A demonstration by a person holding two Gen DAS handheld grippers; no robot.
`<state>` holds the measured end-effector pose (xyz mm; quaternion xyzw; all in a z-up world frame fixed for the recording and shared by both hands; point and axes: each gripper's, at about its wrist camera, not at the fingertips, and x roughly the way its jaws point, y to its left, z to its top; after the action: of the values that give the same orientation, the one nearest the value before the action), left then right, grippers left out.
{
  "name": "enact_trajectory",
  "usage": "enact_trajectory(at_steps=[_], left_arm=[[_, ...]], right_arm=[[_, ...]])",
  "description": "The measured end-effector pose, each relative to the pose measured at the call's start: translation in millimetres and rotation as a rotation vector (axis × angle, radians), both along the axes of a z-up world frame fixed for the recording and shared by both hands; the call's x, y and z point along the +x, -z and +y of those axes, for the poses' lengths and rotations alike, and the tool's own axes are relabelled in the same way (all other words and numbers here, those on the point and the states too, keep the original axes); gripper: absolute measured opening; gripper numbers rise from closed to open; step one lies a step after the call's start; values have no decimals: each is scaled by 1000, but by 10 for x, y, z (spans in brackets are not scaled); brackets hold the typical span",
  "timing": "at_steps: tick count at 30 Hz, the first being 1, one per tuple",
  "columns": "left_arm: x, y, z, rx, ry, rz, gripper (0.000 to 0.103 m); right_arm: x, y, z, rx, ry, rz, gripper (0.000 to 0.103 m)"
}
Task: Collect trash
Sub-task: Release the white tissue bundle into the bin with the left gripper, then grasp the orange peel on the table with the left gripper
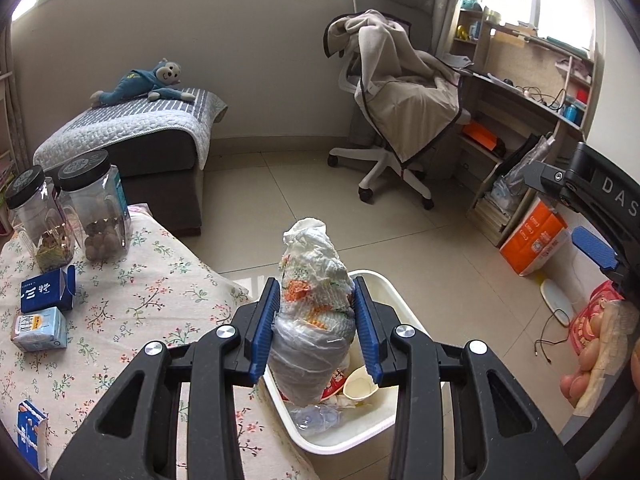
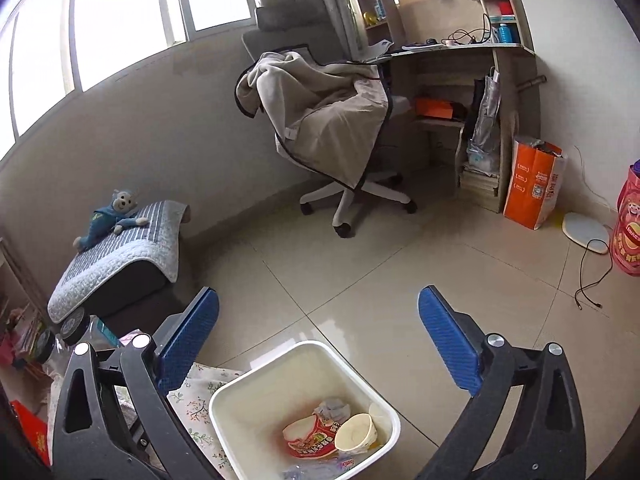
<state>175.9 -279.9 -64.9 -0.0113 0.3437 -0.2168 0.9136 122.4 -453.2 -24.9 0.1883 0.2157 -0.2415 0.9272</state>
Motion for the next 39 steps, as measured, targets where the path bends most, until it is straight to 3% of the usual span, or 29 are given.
enact_trajectory(at_steps=[3, 6, 17, 29, 34, 39], left_arm=[[42, 15, -126, -18, 27, 24, 39], [67, 19, -196, -22, 27, 30, 66], [1, 25, -5, 21, -13, 16, 70], [-11, 247, 803, 117, -154, 75, 78], [61, 613, 1130, 241, -182, 183, 81], [146, 1162, 1491, 291, -203, 382, 80]], right_arm=[[-33, -11, -60, 11, 15, -8, 96], [-53, -18, -85, 11, 21, -10, 96], [-25, -33, 102, -30, -26, 18, 96], [183, 131, 788, -139, -229, 156, 96], [277, 210, 1119, -168, -328, 203, 96], [363, 259, 1416, -193, -414, 235, 96]])
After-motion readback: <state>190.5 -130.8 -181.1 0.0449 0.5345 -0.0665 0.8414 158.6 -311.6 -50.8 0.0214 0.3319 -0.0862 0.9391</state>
